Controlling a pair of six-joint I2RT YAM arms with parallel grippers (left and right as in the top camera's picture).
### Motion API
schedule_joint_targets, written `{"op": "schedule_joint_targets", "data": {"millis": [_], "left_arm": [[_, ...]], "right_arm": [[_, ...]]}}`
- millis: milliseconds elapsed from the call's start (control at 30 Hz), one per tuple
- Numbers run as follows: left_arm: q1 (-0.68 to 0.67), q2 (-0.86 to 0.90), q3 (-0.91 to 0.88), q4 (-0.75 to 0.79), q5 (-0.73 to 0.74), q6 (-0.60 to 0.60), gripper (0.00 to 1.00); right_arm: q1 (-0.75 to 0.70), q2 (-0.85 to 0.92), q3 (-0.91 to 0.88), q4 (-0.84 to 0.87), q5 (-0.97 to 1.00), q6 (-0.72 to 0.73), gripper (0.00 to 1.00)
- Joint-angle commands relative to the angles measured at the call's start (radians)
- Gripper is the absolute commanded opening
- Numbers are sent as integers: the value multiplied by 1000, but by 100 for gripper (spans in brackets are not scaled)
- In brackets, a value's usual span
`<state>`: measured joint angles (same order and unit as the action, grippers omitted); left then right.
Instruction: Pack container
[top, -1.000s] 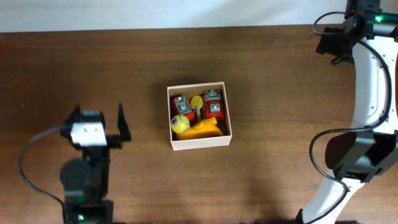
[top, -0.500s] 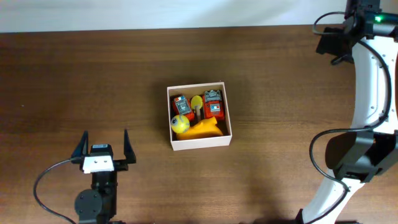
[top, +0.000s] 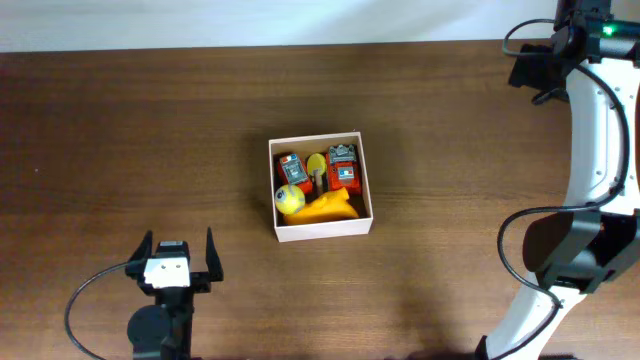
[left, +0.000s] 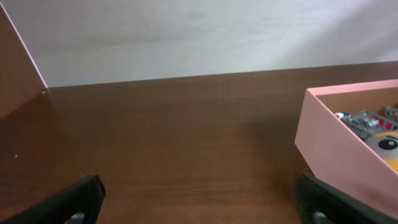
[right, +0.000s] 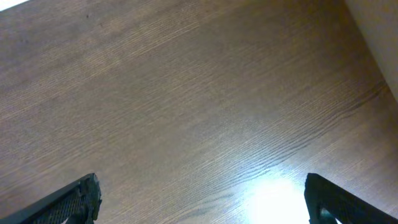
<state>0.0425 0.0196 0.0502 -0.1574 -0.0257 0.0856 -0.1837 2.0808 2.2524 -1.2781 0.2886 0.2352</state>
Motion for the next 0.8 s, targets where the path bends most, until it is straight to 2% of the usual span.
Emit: {"op": "schedule_joint_targets", "data": {"millis": [0, 767], "left_arm": [[6, -14, -7, 0, 12, 9, 99], [6, -14, -7, 2, 27, 9, 99]], "right_arm": [[-1, -8, -5, 2, 2, 9, 99], [-1, -8, -5, 2, 2, 9, 99]]}}
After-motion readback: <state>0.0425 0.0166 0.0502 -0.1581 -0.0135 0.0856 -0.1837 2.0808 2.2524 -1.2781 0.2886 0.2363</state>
